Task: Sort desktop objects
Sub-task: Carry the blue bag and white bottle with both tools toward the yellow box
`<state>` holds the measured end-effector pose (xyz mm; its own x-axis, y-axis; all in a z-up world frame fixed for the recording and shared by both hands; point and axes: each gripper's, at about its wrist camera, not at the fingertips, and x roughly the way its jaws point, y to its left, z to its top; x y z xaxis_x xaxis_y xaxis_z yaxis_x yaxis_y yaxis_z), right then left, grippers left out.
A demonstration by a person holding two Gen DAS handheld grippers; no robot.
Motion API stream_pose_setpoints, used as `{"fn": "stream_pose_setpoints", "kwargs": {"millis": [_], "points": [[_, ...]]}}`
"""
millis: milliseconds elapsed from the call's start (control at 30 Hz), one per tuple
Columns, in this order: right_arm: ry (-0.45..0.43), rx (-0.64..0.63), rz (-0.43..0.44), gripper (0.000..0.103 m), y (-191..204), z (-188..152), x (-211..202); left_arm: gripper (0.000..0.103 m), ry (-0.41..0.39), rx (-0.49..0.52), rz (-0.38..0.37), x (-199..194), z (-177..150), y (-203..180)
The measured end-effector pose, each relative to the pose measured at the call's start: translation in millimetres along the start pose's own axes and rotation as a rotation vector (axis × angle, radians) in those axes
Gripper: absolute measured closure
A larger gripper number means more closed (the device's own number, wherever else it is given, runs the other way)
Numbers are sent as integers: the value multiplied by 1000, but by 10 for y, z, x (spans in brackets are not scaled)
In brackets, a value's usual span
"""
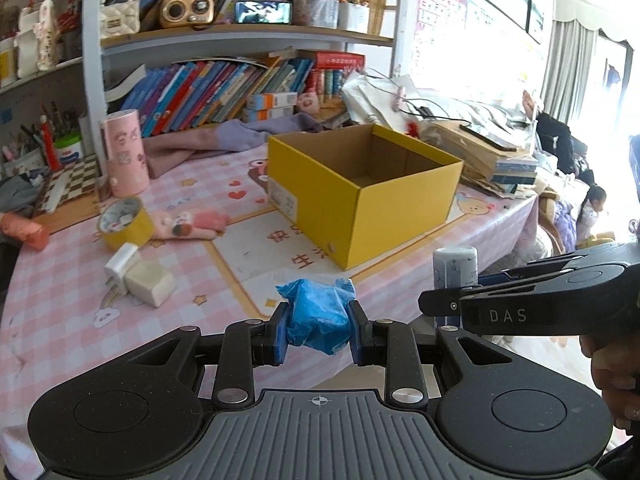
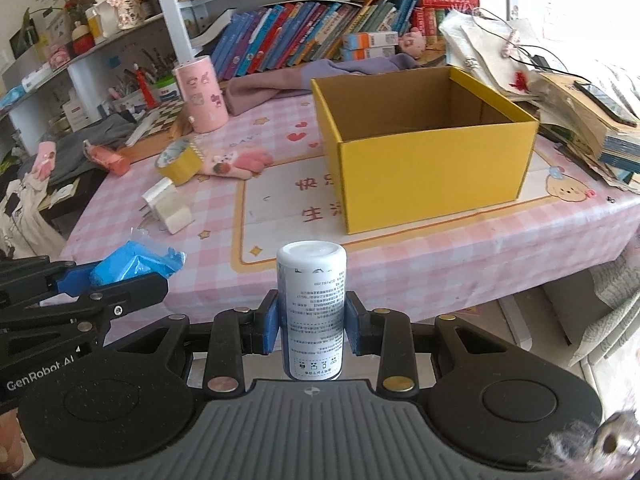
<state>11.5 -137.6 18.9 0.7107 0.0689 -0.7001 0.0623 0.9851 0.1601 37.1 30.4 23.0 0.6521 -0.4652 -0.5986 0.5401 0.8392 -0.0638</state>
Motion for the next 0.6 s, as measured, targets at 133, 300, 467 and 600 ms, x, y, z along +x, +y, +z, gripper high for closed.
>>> {"fn": "stream_pose_setpoints", "kwargs": {"millis": [133,300,467,600], "points": [[-5,20,-28,73,-140,-3,-37,75,4,34,-35,92,58,-134],[-9,48,-48,73,-306,15,-59,75,5,62,-55,178,116,-255],[-9,63,-58,73,-432,50,-60,75,15,74,-65,276,163,-336],[-9,75,-61,73,-534,79,-51,75,25,92,-76,351,200,-416]]}}
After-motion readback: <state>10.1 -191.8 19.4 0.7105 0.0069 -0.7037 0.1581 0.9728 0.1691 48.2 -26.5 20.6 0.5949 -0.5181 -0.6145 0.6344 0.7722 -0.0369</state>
